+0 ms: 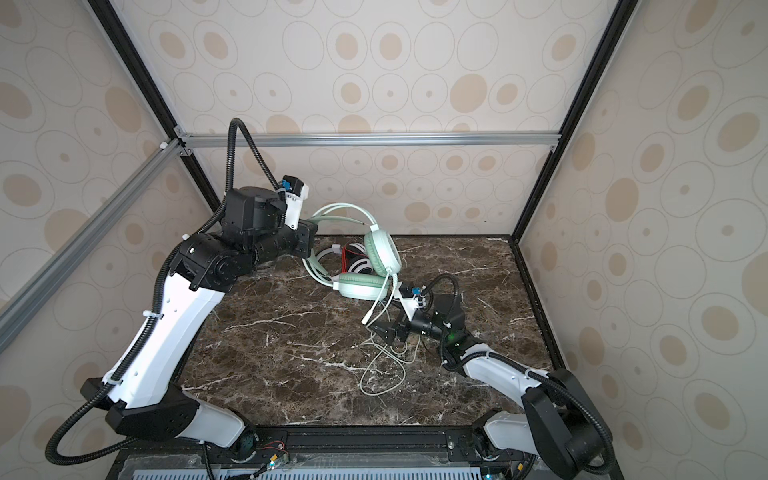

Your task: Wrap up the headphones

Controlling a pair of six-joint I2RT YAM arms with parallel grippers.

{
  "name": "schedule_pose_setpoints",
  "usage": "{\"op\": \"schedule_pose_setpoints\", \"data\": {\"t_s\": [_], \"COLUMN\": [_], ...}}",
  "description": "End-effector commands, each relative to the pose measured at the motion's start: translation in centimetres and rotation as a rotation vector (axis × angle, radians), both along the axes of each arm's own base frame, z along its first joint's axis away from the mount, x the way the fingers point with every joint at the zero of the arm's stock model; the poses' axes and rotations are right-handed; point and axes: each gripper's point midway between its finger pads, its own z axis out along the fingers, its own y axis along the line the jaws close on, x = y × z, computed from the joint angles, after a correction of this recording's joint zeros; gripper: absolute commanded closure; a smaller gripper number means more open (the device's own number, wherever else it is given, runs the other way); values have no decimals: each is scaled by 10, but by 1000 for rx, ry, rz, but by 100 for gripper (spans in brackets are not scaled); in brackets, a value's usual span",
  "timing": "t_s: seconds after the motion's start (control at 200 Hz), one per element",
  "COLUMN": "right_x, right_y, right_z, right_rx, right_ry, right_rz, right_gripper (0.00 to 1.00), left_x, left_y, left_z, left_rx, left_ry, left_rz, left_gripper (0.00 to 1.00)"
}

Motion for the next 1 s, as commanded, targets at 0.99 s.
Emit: {"op": "schedule_pose_setpoints", "data": {"t_s": [0.99], "right_x": [-46], "right_y": [0], "right_z": [-18], "right_rx": [-44], "right_ry": [-18], "right_rz": [11], "right_gripper": [1], "left_x": [7], "left_y": [4], "left_z": [18], "left_rx": [-50], "left_ry": [-61], "left_rz": [46], "left_gripper": [100]}}
